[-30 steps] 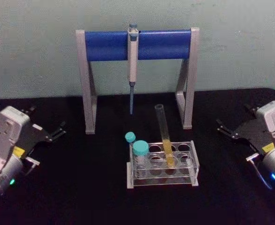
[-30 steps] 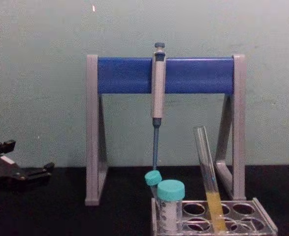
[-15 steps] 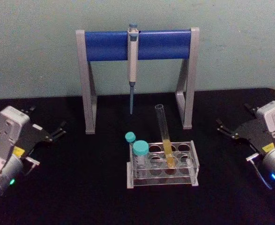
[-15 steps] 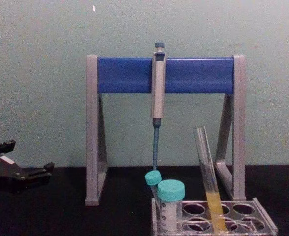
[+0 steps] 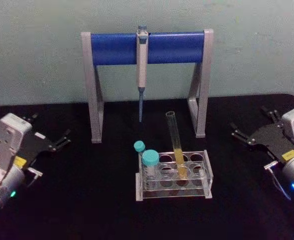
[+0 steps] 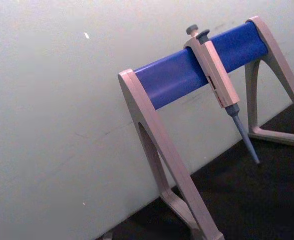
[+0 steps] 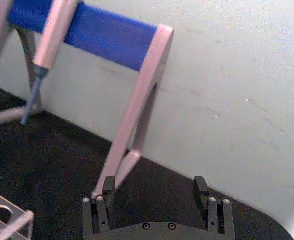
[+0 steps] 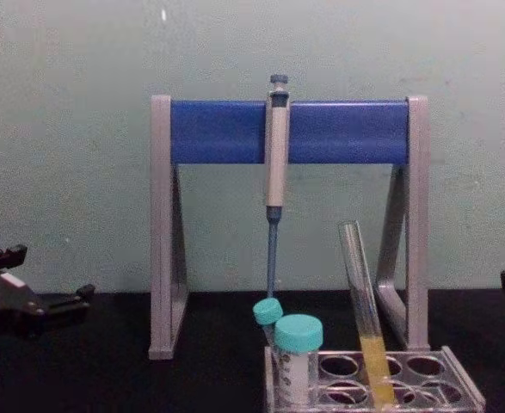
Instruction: Pick up the test tube from the test tube rack, shake it, then place it back into the test tube rack.
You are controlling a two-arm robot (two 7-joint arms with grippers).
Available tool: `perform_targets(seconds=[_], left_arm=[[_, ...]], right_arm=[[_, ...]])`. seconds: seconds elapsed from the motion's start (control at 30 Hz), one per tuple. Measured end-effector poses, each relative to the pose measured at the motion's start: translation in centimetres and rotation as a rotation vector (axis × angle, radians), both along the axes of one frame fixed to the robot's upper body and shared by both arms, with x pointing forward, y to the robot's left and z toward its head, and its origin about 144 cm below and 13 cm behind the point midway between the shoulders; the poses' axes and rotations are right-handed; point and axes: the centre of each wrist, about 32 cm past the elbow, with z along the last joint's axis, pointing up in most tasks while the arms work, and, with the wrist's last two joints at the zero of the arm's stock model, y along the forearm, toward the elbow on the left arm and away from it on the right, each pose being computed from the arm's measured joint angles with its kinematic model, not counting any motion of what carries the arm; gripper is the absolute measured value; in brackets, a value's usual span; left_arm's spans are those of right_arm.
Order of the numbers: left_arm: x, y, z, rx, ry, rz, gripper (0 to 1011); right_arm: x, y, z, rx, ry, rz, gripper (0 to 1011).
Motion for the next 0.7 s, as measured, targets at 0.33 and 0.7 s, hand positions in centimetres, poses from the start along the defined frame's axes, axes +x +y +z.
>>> perform_targets(seconds=[0.33,0.7], left_arm=[[0.0,0.0,0.0,0.0,0.0,0.0,1001],[0.0,0.0,0.0,0.0,0.0,0.0,1001]], right_arm=[[0.1,0.4,0.8,0.035,-0.031,0.099,1000],[1.1,2.6,1.8,0.062,-0.039,0.28,1000]])
